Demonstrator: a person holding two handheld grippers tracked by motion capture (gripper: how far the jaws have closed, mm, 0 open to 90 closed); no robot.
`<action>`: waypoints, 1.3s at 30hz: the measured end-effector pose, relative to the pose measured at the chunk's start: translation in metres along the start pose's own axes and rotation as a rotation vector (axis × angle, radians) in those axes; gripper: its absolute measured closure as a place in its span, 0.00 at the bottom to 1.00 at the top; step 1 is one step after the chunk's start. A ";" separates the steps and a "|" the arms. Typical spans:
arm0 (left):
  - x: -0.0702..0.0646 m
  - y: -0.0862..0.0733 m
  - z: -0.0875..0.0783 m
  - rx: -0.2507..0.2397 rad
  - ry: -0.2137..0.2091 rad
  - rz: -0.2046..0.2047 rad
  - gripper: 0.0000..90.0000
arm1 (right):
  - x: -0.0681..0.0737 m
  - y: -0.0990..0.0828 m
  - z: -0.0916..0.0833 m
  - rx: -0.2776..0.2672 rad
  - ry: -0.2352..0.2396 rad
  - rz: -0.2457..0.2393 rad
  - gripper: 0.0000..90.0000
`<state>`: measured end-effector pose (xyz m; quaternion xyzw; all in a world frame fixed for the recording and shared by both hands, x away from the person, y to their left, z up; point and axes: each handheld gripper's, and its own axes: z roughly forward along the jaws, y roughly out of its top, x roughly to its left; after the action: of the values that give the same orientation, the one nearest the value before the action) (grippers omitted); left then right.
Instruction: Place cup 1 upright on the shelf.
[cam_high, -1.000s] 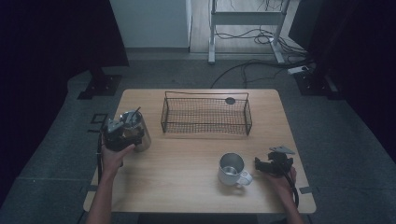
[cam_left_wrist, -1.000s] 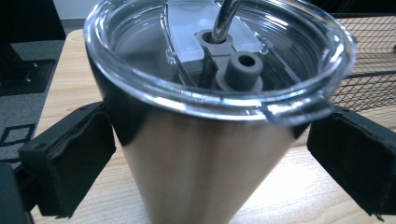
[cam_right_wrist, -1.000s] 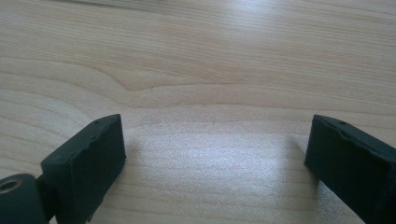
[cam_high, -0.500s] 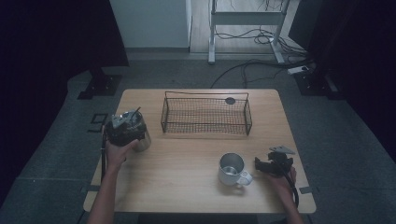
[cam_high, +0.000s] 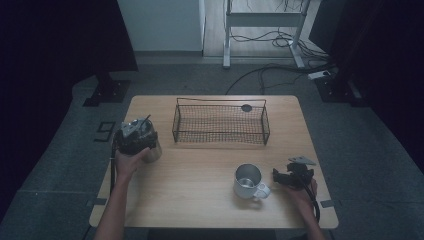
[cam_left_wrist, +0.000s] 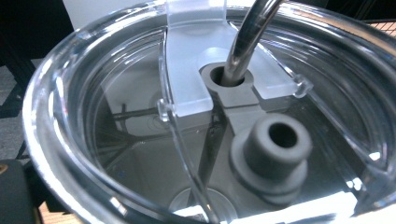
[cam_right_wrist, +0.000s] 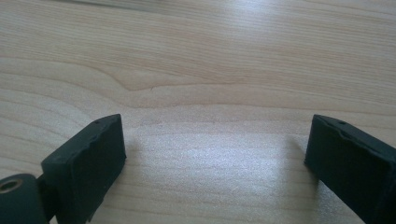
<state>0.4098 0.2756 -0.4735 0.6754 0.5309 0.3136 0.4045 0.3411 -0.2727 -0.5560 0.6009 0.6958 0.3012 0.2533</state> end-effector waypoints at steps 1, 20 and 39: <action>0.000 0.000 0.000 0.001 -0.003 0.001 0.04 | 0.000 0.000 0.000 0.000 0.000 0.000 0.05; -0.003 0.002 -0.011 -0.018 -0.055 -0.017 0.04 | 0.000 0.000 0.000 0.000 0.000 0.000 0.05; -0.016 0.011 -0.027 -0.039 -0.128 0.007 0.04 | 0.000 0.000 0.000 0.000 0.000 0.000 0.05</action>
<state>0.3880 0.2645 -0.4511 0.6878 0.4955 0.2816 0.4496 0.3411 -0.2727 -0.5560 0.6010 0.6957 0.3010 0.2532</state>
